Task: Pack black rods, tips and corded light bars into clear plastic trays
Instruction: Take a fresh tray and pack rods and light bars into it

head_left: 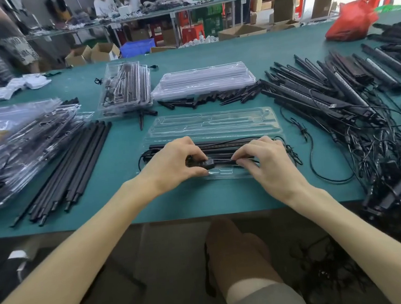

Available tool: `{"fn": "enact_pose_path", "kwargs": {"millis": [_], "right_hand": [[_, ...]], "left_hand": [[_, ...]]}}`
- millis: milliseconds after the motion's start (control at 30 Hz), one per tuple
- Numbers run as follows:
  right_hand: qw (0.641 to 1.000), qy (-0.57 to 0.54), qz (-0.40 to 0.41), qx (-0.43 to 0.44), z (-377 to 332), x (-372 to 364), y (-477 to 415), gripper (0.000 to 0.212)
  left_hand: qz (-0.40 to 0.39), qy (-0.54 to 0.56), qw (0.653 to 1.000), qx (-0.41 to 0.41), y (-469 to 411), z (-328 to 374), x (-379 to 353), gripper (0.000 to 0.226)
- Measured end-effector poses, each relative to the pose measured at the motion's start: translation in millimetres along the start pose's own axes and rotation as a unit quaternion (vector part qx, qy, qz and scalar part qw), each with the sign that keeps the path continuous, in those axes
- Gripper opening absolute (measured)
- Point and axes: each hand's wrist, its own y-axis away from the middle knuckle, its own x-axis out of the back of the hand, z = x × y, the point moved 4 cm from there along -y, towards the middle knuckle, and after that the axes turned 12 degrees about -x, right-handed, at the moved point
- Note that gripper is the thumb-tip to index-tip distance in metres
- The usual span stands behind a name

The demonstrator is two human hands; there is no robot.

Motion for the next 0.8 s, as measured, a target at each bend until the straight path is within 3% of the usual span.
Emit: {"fn": "enact_pose_path", "kwargs": {"millis": [100,300,800], "right_hand": [[1.0,-0.015,0.011,-0.025,6,-3,-2,0.009],[0.999,0.003,0.013,-0.037,12,-8,4,0.009],[0.999,0.001,-0.017,-0.051,11,-7,5,0.019]], "left_hand": [[-0.013,-0.068,0.997,-0.016,8,-11,6,0.026],[0.061,-0.145,0.988,-0.012,30,-43,32,0.031],[0.108,-0.256,0.941,0.191,72,-105,61,0.039]]}}
